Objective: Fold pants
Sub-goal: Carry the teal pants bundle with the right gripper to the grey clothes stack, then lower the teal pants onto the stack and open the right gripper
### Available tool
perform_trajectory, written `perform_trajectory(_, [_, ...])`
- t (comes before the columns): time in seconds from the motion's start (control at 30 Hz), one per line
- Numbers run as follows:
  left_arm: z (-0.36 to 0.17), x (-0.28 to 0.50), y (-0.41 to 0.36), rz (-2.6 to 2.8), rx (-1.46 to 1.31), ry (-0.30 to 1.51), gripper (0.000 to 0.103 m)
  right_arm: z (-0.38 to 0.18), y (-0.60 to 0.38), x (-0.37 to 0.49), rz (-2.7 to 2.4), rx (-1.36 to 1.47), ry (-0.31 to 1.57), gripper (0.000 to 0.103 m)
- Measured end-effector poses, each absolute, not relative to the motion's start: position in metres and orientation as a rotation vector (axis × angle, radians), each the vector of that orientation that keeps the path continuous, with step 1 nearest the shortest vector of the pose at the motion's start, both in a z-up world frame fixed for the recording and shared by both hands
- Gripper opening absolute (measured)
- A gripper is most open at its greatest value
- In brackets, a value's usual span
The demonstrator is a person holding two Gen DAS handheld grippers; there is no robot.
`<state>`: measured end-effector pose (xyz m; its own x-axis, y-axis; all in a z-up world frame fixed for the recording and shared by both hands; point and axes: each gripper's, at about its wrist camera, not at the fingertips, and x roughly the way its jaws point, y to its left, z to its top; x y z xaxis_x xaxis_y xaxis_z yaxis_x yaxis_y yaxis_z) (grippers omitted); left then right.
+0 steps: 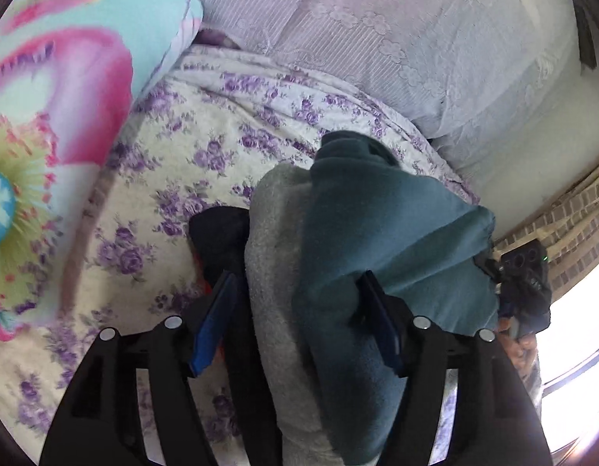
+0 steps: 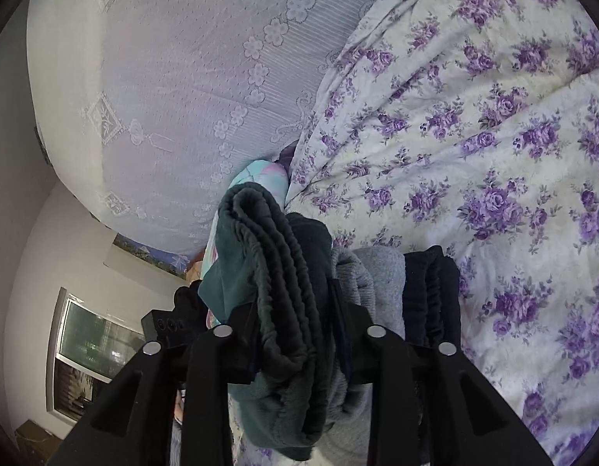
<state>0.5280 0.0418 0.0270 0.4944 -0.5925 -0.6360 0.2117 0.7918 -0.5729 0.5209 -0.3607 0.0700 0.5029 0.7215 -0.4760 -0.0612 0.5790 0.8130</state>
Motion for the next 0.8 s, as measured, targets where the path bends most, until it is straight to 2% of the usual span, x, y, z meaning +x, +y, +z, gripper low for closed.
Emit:
perform_trajectory(0.03, [0.037, 0.521, 0.040, -0.488, -0.419, 0.917, 0.064, 0.079, -0.360, 0.517, 0.528, 0.800, 0.922, 0.045])
perform_trajectory(0.27, [0.104, 0.449, -0.006, -0.261, 0.061, 0.644, 0.063, 0.166, -0.334, 0.472, 0.409, 0.453, 0.681, 0.045])
perform_trajectory(0.37, [0.113, 0.439, -0.035, -0.361, 0.083, 0.589, 0.063, 0.180, -0.291, 0.474, 0.470, 0.333, 0.702, 0.042])
perform_trajectory(0.43, [0.107, 0.444, -0.053, -0.391, 0.084, 0.598, 0.063, 0.175, -0.270, 0.489, 0.467, 0.295, 0.733, 0.025])
perform_trajectory(0.53, [0.084, 0.462, -0.073, -0.380, 0.100, 0.640, 0.063, 0.157, -0.254, 0.514, 0.392, 0.244, 0.753, 0.021])
perform_trajectory(0.63, [0.044, 0.483, -0.073, -0.375, 0.088, 0.716, 0.065, 0.112, -0.262, 0.537, 0.323, 0.272, 0.867, 0.003])
perform_trajectory(0.7, [0.032, 0.485, -0.070, -0.383, 0.077, 0.684, 0.065, 0.085, -0.275, 0.541, 0.340, 0.340, 0.849, 0.001])
perform_trajectory(0.8, [0.038, 0.488, -0.070, -0.382, 0.059, 0.697, 0.065, 0.086, -0.281, 0.543, 0.348, 0.382, 0.851, 0.000])
